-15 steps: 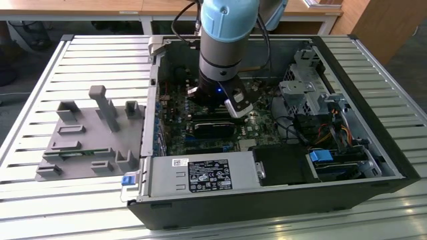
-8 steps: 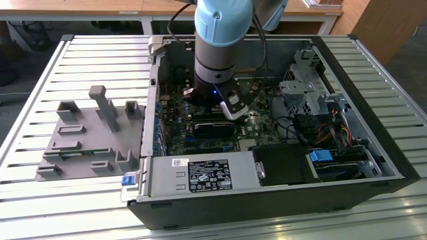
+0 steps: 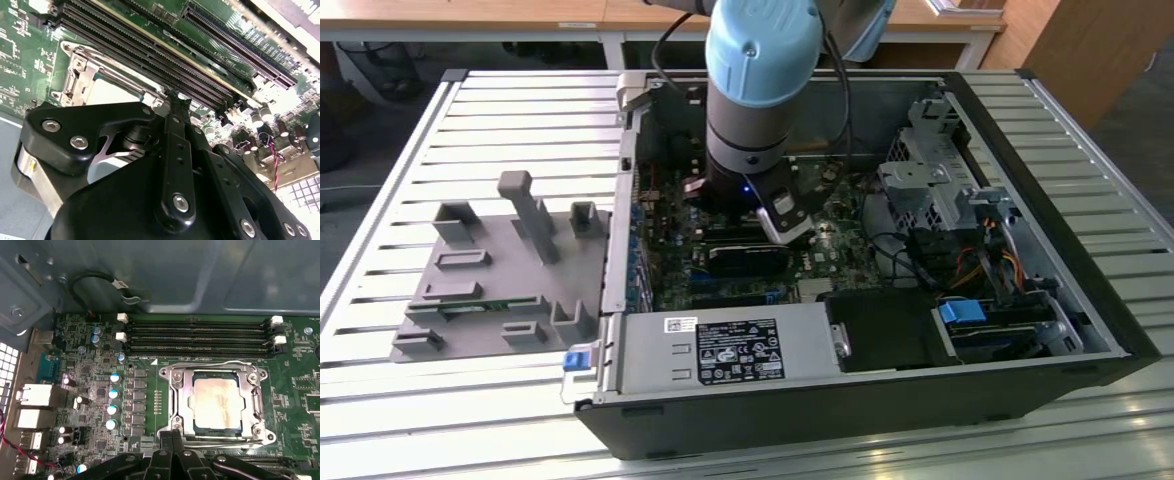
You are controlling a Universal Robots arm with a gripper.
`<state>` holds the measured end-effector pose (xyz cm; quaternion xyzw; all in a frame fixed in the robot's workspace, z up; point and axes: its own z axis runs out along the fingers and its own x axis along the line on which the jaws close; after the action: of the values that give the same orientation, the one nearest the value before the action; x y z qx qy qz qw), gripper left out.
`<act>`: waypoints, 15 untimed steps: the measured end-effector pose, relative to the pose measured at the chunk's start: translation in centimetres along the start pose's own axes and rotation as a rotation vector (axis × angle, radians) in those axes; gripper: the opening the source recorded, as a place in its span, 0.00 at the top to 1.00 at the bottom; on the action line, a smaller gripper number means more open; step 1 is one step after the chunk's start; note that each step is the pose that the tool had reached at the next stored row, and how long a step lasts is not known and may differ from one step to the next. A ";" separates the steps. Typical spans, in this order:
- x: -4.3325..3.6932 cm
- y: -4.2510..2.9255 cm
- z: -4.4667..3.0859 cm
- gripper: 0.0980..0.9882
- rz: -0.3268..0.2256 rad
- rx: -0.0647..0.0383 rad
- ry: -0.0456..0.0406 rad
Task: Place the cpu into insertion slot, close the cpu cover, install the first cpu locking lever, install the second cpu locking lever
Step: 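Install the second cpu locking lever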
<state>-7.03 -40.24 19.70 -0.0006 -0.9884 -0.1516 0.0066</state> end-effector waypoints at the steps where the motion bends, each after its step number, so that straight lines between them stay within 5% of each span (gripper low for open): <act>1: 0.05 -0.03 0.08 0.99 0.000 -0.003 -0.0001; 15: 0.41 -0.29 0.86 0.99 -0.001 -0.036 0.0002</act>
<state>-7.46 -40.26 18.80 -0.0002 -0.9856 -0.1692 0.0065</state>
